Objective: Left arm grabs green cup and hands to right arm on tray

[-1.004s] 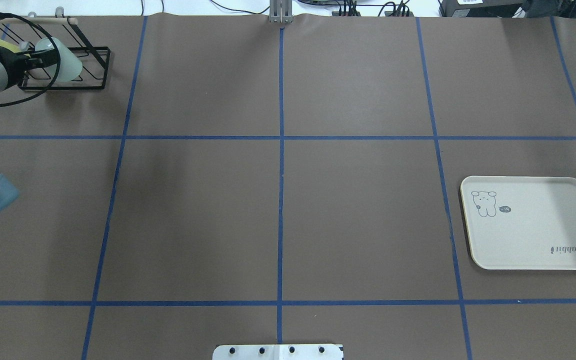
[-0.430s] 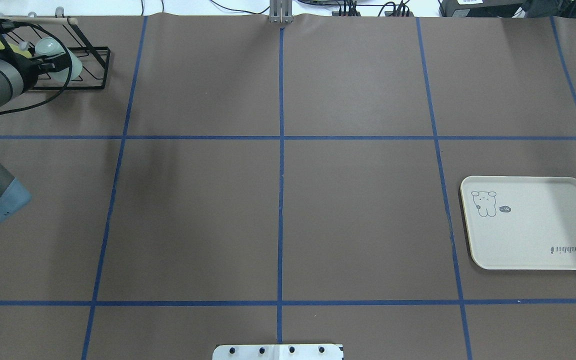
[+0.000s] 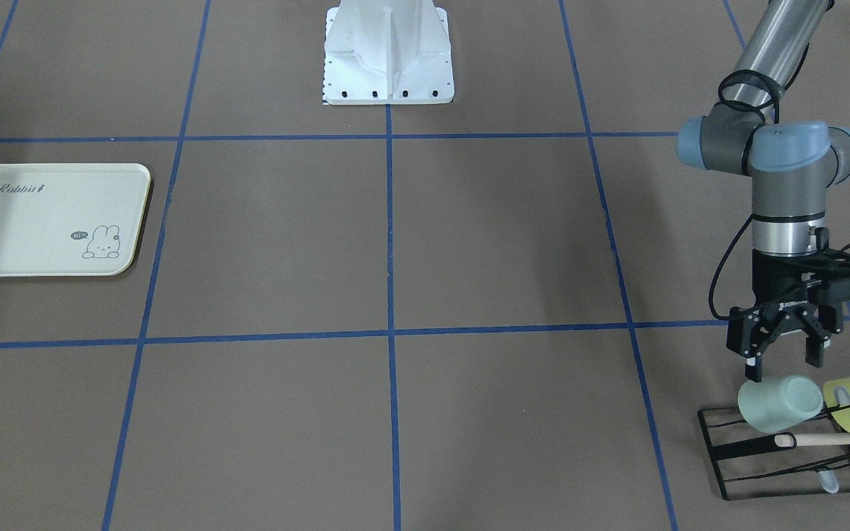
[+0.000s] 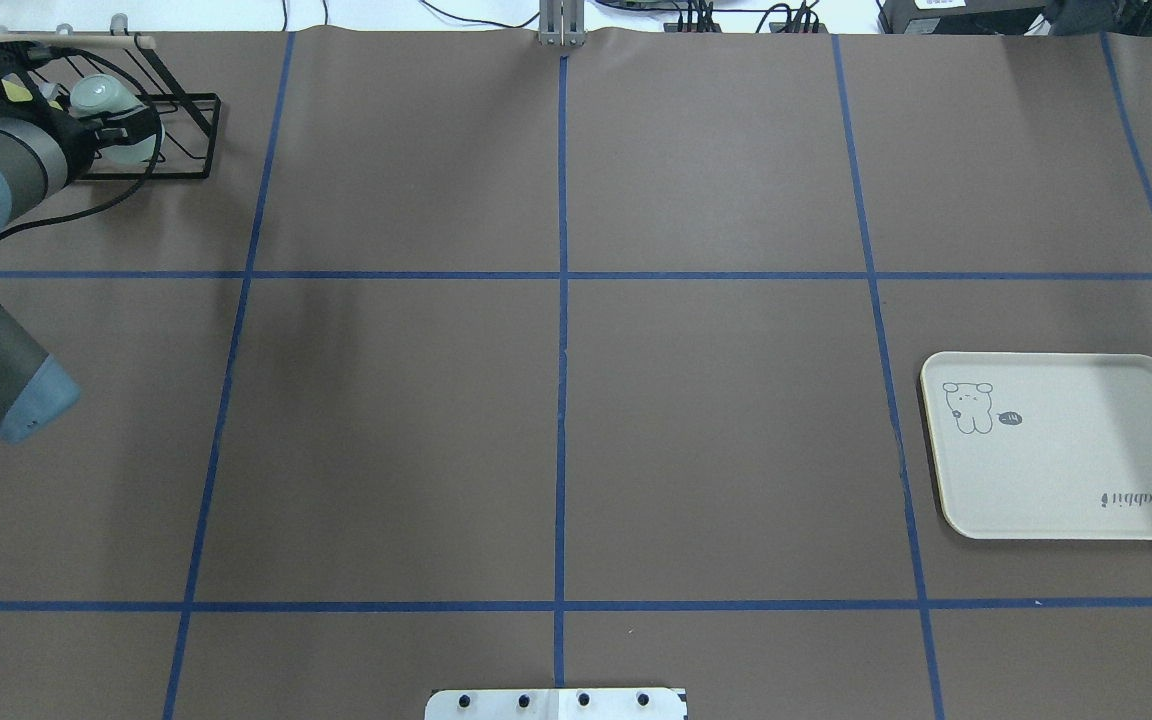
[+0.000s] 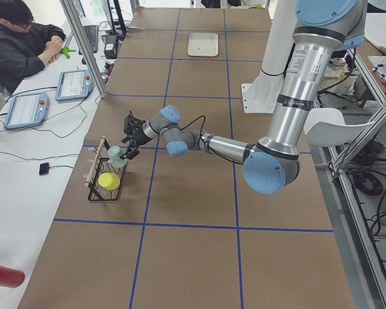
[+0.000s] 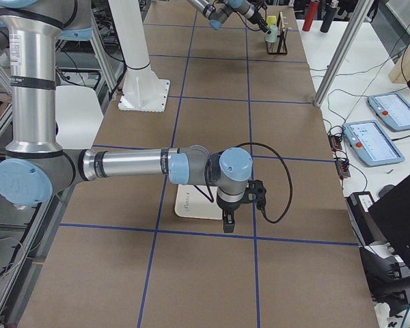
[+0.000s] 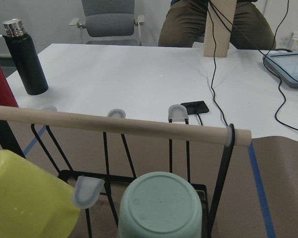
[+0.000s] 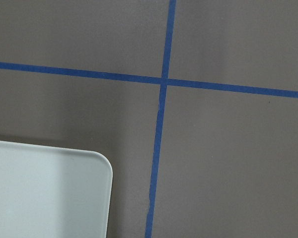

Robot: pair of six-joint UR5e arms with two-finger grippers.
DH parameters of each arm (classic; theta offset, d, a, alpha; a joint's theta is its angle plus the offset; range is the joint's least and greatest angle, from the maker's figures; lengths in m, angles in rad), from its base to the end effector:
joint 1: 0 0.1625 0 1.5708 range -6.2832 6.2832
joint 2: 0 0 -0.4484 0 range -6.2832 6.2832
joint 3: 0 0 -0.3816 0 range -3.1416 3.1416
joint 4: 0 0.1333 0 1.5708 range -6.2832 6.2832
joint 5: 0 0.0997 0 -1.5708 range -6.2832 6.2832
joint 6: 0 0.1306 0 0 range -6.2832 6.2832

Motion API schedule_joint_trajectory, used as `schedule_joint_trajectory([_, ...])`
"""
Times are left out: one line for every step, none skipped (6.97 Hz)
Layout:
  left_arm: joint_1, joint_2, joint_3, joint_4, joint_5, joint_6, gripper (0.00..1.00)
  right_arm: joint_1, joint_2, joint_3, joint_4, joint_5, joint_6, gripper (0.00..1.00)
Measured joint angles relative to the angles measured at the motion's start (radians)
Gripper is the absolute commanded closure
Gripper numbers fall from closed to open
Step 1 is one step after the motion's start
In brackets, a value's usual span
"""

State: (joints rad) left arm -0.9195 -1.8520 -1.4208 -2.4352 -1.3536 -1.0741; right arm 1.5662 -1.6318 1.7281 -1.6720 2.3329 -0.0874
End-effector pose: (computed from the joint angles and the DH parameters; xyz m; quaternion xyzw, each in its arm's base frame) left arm 0.2741 -0.6260 0.5291 0.3811 0.2986 -0.2339 0.8432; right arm 0.0411 -0.4519 0.6683 0.0131 -0.3717 -0.0418 0.9273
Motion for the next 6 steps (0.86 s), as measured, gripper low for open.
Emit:
schedule_joint_trajectory([0.0,-0.011,0.015,-0.004,0.0,0.0,0.0,0.0,0.001,0.0,0.0,-0.001,0.0,0.01])
schedule_joint_trajectory([0.001,-0.024,0.035,-0.009,0.001,0.0,0.0,0.0,0.001,-0.001,0.0,-0.001,0.0,0.01])
schedule_joint_trajectory([0.001,-0.038,0.058,-0.012,0.001,0.0,0.0,0.0,0.001,-0.001,0.0,0.0,0.0,0.01])
schedule_joint_trajectory([0.001,-0.046,0.074,-0.015,0.002,0.001,0.0,0.0,0.001,-0.001,0.0,0.0,0.0,0.01])
schedule_joint_trajectory([0.001,-0.05,0.085,-0.018,0.002,0.001,0.0,0.0,0.001,0.0,0.0,0.0,0.0,0.01])
schedule_joint_trajectory([0.001,-0.051,0.094,-0.019,0.002,0.002,0.0,0.0,0.001,0.0,0.0,0.0,0.0,0.01])
